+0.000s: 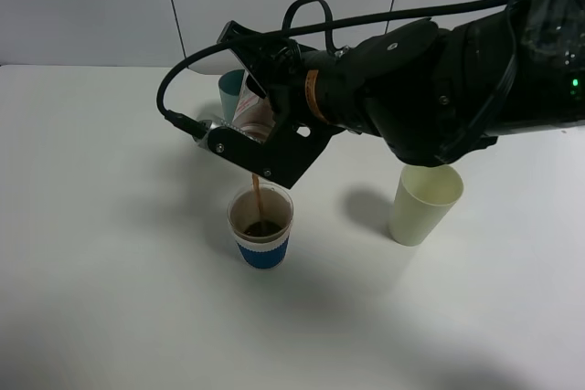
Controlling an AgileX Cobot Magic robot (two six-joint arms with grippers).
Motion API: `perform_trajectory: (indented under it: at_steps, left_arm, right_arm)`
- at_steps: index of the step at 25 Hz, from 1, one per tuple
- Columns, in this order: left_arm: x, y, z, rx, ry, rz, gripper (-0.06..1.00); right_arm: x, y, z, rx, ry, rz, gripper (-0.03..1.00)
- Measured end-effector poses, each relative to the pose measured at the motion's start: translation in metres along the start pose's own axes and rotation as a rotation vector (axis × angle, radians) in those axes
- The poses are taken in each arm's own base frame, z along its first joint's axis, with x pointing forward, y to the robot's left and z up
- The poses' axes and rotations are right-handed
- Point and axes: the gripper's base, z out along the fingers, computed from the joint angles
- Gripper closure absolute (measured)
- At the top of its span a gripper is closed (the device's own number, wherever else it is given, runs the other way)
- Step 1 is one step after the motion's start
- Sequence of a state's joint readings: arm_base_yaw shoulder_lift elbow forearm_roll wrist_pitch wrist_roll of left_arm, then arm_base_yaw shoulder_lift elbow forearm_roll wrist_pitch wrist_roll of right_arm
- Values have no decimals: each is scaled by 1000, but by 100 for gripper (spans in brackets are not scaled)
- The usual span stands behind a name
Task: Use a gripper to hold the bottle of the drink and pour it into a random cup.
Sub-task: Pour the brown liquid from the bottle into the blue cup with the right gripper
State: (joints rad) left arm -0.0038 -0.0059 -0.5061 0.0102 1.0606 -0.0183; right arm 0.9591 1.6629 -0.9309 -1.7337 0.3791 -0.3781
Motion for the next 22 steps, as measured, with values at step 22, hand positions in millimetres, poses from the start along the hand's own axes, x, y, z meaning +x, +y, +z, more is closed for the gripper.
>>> perform_trajectory:
  at_steps: [22]
  left_arm:
    - [0,0,0,0,0,0,2]
  right_arm:
    - [0,-1,-1,-8,28,-15,60]
